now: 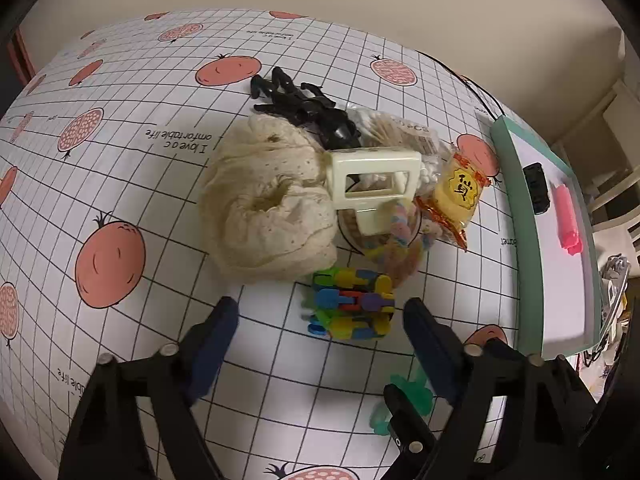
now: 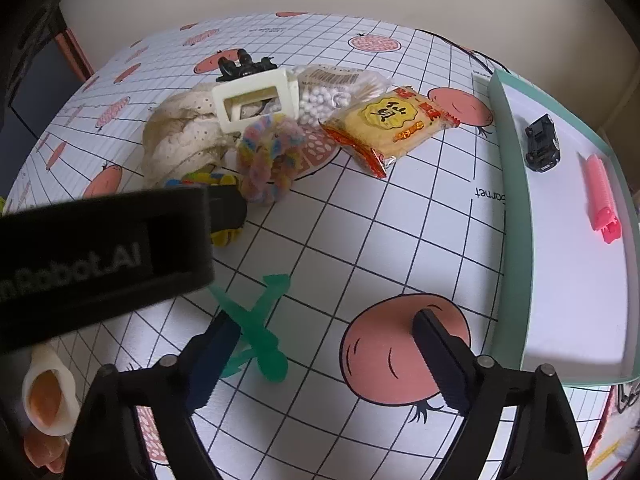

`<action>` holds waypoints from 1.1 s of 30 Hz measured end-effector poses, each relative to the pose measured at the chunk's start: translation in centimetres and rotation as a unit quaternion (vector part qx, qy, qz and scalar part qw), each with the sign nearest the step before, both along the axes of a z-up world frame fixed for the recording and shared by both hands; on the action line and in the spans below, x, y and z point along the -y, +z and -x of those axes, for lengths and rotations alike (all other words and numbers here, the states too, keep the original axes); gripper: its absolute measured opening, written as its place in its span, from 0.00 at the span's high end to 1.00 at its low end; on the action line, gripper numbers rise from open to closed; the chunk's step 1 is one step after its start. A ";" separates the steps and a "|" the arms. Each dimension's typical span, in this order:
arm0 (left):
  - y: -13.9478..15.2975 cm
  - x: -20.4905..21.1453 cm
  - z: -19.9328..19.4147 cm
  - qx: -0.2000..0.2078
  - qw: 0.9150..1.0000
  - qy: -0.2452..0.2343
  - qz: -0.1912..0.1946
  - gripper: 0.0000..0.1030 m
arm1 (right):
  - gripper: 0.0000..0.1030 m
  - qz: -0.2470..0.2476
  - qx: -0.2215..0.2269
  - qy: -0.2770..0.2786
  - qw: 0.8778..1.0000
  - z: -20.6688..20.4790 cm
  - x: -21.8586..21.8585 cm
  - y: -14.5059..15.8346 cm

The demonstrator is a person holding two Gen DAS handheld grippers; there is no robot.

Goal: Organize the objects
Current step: 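Grasp the green plastic figure with the right tool while the left tool grasps the colorful block toy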

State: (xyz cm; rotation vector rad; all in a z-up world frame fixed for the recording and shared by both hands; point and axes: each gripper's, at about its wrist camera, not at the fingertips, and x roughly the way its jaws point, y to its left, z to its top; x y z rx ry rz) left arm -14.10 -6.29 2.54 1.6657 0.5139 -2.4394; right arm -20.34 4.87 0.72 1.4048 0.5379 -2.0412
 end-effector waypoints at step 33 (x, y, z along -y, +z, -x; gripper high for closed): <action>-0.8 -0.1 0.1 0.005 0.999 0.002 -0.033 0.52 | 0.79 0.043 0.046 0.038 0.997 -6.4 -0.3 0.4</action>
